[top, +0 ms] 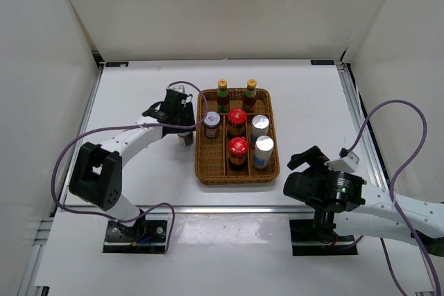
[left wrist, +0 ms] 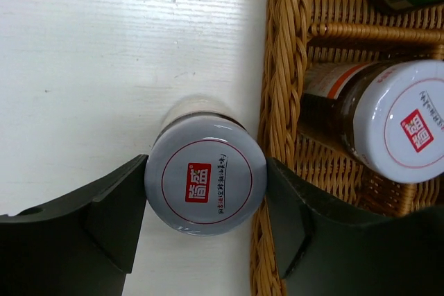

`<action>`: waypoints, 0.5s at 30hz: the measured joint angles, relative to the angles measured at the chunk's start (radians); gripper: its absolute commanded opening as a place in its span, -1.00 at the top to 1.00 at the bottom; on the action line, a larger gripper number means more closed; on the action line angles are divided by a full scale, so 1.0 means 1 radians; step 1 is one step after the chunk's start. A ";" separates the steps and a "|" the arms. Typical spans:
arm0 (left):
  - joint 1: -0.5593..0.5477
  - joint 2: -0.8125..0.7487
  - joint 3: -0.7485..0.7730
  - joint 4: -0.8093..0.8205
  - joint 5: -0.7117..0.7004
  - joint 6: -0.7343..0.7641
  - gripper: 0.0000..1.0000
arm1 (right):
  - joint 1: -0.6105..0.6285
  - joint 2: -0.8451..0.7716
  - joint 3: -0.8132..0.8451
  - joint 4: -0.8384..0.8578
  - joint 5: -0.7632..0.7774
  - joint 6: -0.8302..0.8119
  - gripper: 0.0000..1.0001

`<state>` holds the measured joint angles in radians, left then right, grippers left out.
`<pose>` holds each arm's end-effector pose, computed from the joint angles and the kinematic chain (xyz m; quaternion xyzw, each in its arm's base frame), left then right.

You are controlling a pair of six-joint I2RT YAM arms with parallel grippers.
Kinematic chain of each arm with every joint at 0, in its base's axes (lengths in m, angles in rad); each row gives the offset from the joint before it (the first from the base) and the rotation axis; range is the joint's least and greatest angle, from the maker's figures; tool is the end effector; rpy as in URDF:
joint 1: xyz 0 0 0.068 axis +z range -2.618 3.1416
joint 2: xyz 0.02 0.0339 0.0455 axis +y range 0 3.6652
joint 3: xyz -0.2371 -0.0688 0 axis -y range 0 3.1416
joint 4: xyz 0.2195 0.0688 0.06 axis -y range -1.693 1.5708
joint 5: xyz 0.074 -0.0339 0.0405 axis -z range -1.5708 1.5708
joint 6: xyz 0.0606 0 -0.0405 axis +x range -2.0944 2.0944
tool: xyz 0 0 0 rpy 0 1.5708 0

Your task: Organize the condiment bottles

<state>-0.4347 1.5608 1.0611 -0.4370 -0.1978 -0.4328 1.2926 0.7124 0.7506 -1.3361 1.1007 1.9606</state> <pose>0.2935 -0.1232 0.1906 -0.0299 0.9455 -0.0453 0.3209 0.0753 0.0669 0.2391 0.3440 0.7744 0.1447 0.5109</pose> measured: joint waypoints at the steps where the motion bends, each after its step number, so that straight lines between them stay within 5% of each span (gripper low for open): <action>1: 0.000 -0.004 -0.003 -0.002 0.003 -0.002 -0.11 | 0.000 -0.001 -0.003 0.000 0.000 0.000 -1.00; 6: 0.000 -0.111 -0.084 -0.016 0.008 -0.010 0.27 | 0.000 -0.007 -0.014 0.000 0.000 0.000 -1.00; 15: -0.034 -0.462 -0.131 -0.111 -0.004 -0.036 0.42 | 0.000 -0.007 -0.014 0.000 0.000 0.000 -1.00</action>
<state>-0.4690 1.0992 0.9302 -0.5480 -0.2016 -0.4690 1.2926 0.7052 0.7361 -1.3365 1.1004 1.9606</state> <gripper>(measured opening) 0.733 0.998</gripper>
